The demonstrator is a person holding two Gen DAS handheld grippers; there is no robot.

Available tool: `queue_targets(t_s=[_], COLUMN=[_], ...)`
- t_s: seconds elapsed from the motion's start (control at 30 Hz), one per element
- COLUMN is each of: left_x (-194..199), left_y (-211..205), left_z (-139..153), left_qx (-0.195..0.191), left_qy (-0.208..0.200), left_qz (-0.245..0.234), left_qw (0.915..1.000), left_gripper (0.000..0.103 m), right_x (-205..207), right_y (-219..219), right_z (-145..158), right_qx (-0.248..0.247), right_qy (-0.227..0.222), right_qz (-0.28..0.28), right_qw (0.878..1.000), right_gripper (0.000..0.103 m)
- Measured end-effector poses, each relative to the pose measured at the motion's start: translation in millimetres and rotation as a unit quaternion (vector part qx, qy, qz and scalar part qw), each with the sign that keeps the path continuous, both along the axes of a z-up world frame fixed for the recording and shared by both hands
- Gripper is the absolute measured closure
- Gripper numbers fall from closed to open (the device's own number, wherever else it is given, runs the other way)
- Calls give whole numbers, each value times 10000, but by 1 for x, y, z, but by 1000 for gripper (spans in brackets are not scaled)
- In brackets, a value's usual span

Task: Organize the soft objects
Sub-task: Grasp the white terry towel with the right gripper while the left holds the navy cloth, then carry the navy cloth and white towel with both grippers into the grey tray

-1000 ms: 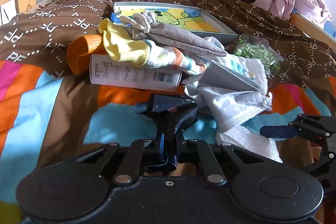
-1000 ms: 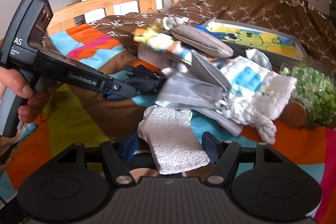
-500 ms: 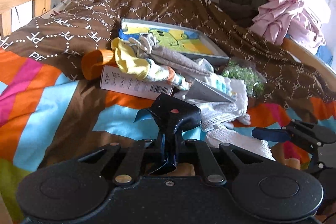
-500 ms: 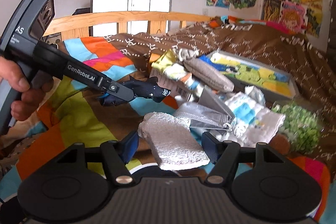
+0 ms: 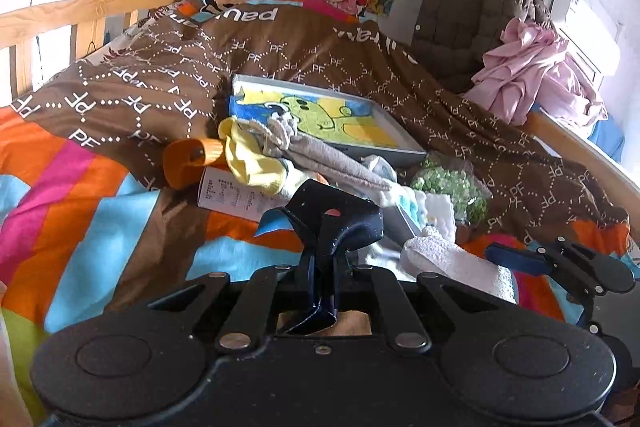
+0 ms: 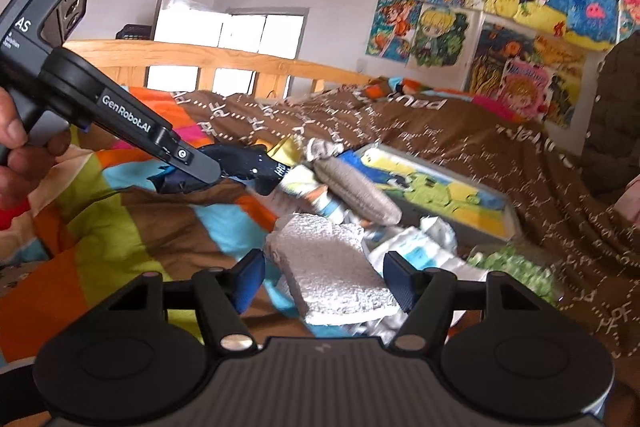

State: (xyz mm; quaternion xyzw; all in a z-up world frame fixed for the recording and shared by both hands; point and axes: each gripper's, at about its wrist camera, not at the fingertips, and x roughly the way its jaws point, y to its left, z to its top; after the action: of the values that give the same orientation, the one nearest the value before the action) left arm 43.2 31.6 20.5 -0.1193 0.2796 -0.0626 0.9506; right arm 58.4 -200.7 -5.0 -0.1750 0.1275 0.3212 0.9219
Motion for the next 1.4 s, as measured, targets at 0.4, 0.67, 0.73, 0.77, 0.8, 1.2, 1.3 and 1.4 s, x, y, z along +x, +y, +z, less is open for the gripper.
queue_targets(t_s=[0.4,0.67,0.73,0.77,0.8,1.2,1.3,1.4], left_x=[51,121,140,150,160,286,313,331], left_y=[-7,-11,-9,-7,-4,9,12,18], left_z=[89,143,140,136,132,79,62,43], left_qx=[450,732,760,775,786,753,738,665], left_qy=[-269,-241,-183,-161,-132,38,148,289], left_qz=[-284,-58,30,70,110,284,349,190], left_qw=[9982,9970,9969,9968,9968,9967,9966,9972], left_gripper=[95,95,95,95,95,95,95,95], right_x=[40,132,162,179,192,296,306,317], right_y=[-12,-15,-9,-7,-3,22,35,52], right_z=[35,62,64,65,66,56,52,45], right_qx=[597,584,532,527,550,728,633,494], right_qy=[-312,-326,-391,-429,-440,-89,53,181], right_qz=[-386,-398,-316,-283,-270,-515,-635,-748], right_qw=[9970,9970,9973,9973,9972,9960,9960,9958], right_gripper=[33,33,33,33,33,33,33,33])
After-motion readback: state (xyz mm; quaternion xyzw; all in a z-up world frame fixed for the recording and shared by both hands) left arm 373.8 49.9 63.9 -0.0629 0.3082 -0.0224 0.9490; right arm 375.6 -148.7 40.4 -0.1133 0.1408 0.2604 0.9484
